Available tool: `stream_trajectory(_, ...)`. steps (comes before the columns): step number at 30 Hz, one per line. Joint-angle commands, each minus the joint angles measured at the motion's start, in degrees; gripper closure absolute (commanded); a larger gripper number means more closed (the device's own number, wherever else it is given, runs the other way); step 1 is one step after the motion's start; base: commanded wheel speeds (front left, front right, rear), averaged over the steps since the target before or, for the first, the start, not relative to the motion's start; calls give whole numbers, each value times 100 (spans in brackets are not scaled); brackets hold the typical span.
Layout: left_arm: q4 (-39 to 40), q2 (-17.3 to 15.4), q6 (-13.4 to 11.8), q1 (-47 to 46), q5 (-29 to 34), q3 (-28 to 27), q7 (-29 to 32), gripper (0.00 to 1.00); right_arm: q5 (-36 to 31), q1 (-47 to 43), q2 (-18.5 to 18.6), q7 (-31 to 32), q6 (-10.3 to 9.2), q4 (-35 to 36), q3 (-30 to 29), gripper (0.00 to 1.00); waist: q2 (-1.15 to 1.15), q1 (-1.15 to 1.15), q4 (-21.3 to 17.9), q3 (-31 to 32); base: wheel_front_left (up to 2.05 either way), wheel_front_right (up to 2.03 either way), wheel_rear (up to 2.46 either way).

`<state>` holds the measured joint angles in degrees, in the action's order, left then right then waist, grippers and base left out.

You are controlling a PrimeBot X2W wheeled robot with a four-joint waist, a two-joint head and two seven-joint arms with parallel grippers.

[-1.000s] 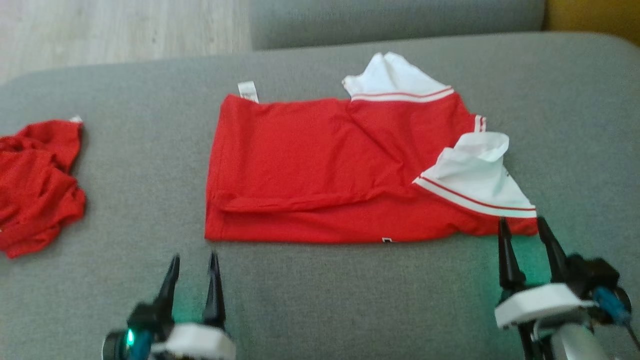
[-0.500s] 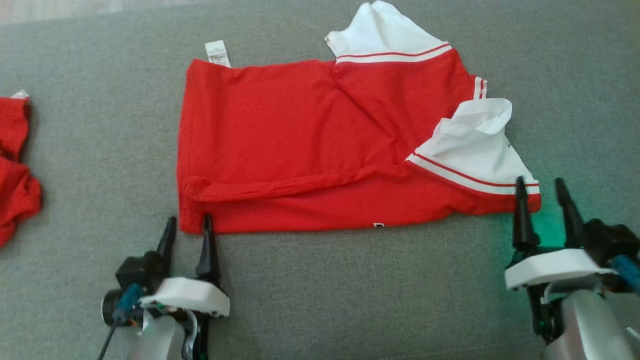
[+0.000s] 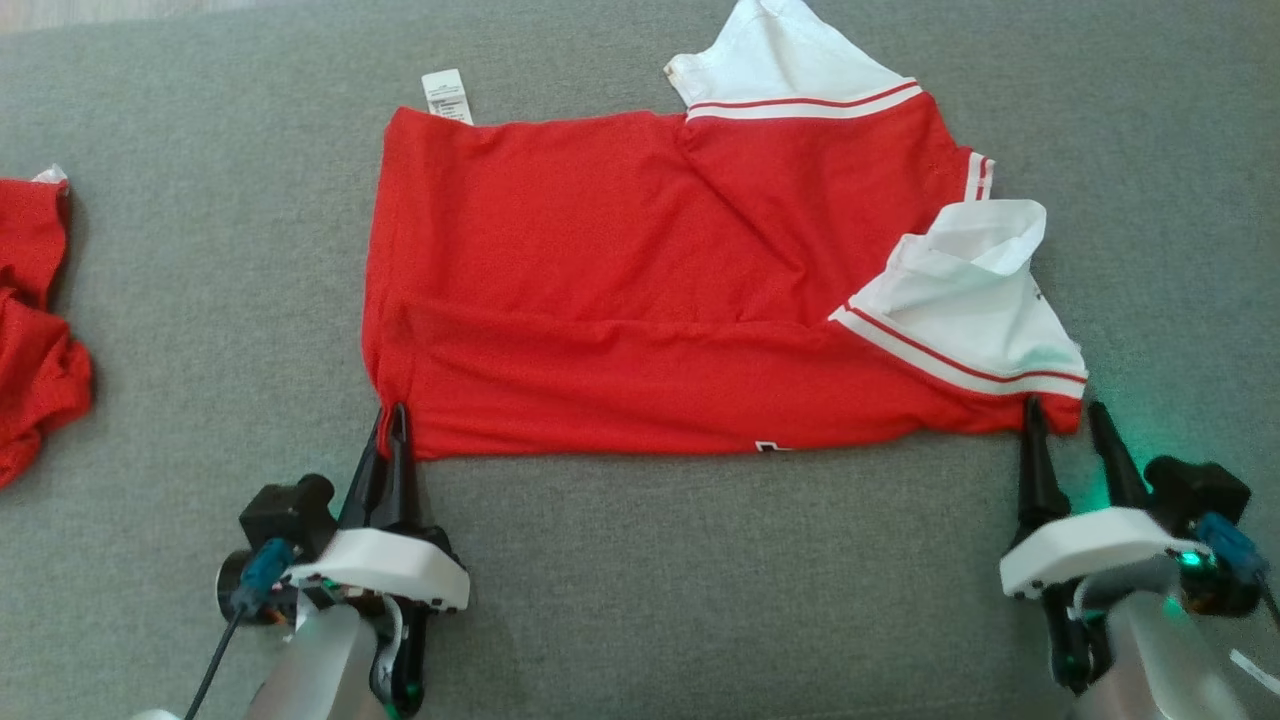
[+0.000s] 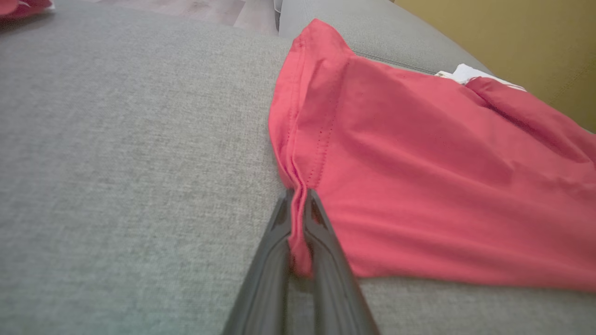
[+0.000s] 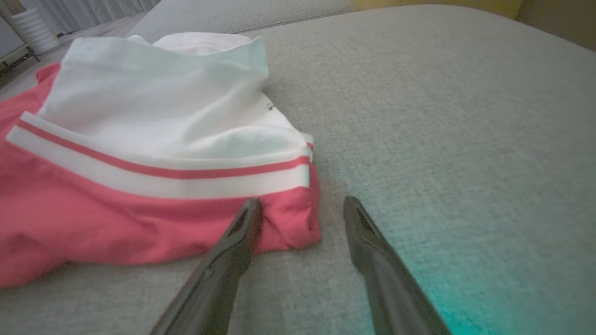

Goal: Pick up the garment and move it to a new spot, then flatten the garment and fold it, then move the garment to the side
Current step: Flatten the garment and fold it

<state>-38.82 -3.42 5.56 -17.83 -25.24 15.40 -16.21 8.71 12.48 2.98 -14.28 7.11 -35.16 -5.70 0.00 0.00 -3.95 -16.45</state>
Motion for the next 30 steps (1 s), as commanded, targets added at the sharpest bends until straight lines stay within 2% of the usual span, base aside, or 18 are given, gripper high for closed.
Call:
stream_trajectory(1,-133,54,91,86,-61,25,121,100,97,107,-5,71,37,-32,252,100,0,0,20,1,0,0,0)
stream_trajectory(5,4,54,95,127,-37,-39,121,100,374,173,-7,29,37,-122,483,100,0,0,57,16,0,0,0)
stream_trajectory(9,399,54,67,130,34,-254,121,100,640,303,51,-43,37,126,499,100,0,0,87,147,0,0,0)
stream_trajectory(16,1189,54,-11,145,298,-750,121,100,1086,609,296,-65,37,589,408,100,0,0,174,761,0,0,0)
stream_trajectory(22,1363,54,-146,750,261,-774,121,100,1326,-11,448,86,37,720,355,100,0,0,266,1251,0,0,0)
stream_trajectory(27,1339,54,-222,1322,48,-498,121,100,1419,-736,435,250,37,896,314,100,0,0,302,1285,0,0,0)
stream_trajectory(28,1323,54,-246,1374,11,-435,121,82,1425,-828,427,301,37,919,341,100,0,0,309,1257,0,0,0)
stream_trajectory(29,1309,54,-275,1396,-12,-387,121,32,1411,-888,426,339,37,946,366,29,0,0,311,1218,0,0,0)
stream_trajectory(30,1309,54,-275,1396,-12,-387,121,32,1411,-888,426,339,37,946,366,29,0,0,311,1218,0,0,0)
